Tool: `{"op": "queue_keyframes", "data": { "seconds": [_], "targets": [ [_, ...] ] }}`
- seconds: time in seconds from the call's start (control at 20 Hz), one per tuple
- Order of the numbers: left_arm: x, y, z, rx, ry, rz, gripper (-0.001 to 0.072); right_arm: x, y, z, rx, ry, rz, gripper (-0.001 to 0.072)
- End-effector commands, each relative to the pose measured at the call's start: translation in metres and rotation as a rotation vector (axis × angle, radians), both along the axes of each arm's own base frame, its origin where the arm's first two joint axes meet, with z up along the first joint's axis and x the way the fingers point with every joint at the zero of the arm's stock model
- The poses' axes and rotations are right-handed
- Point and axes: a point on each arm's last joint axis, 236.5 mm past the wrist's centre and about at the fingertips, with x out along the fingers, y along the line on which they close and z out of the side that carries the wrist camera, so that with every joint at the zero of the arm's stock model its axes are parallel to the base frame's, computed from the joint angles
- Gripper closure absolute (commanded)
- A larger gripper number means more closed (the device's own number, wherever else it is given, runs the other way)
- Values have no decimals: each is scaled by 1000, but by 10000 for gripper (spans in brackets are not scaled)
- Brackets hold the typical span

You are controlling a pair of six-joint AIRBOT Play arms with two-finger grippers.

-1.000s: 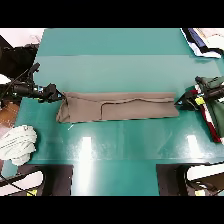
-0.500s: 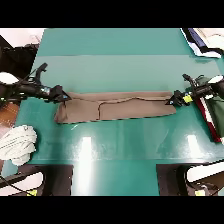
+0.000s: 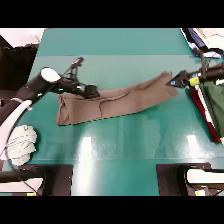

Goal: Fold the shirts.

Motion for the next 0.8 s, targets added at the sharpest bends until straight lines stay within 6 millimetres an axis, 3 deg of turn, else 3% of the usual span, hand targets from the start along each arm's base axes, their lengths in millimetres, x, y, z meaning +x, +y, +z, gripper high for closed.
{"op": "queue_keyframes", "data": {
  "seconds": [0.0, 0.15, 0.3, 0.55, 0.75],
  "targets": [
    [7, -58, -25, 1, 31, -79, 680, -2, 42, 69, -3, -123, 67, 697],
    [7, -86, -62, 18, 99, -114, 680, -5, 84, 102, 2, -190, 148, 697],
    [9, -87, -86, 32, 153, -98, 680, -11, 125, 123, 11, -238, 239, 697],
    [10, -77, -96, 91, 133, -118, 680, -19, 182, 142, 28, -303, 364, 697],
    [6, -77, -91, 98, 137, -146, 680, -24, 206, 145, 34, -321, 424, 697]
  ]
}}
